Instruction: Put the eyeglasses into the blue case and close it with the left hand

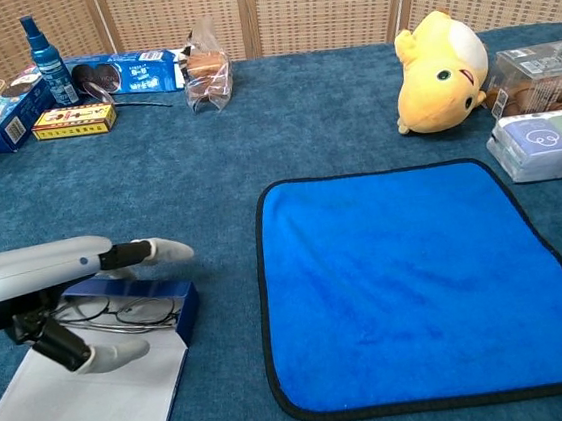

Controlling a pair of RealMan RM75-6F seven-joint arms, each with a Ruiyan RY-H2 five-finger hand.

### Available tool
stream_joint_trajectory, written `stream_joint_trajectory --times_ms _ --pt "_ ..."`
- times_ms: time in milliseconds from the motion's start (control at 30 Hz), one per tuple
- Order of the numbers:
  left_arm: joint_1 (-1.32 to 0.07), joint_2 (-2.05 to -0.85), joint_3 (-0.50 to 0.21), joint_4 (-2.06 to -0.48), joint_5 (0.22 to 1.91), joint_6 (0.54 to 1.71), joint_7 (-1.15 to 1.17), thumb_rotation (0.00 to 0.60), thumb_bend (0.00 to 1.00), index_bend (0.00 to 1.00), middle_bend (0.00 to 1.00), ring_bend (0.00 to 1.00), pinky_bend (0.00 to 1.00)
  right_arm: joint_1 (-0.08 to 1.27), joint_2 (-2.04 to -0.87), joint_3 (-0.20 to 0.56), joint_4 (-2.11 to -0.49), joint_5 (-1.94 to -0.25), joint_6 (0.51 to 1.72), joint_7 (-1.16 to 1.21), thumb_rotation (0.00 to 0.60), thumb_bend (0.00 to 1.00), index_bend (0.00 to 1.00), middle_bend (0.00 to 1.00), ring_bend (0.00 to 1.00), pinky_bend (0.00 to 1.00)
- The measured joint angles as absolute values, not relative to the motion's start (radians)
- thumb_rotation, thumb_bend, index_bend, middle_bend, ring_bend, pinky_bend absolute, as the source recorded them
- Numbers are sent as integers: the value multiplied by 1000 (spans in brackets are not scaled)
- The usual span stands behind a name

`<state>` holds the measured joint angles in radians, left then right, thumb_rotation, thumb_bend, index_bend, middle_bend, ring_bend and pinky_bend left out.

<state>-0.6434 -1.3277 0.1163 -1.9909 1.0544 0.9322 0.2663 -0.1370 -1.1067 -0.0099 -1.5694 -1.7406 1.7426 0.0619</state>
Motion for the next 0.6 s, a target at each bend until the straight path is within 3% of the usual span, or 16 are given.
stream_joint_trajectory --times_ms 600 --pt "-571 -1308 146 -2010 1140 948 194 470 353 0 0 0 95 -122 -1118 -12 -1555 -1739 1738 76 564 277 24 157 78 164"
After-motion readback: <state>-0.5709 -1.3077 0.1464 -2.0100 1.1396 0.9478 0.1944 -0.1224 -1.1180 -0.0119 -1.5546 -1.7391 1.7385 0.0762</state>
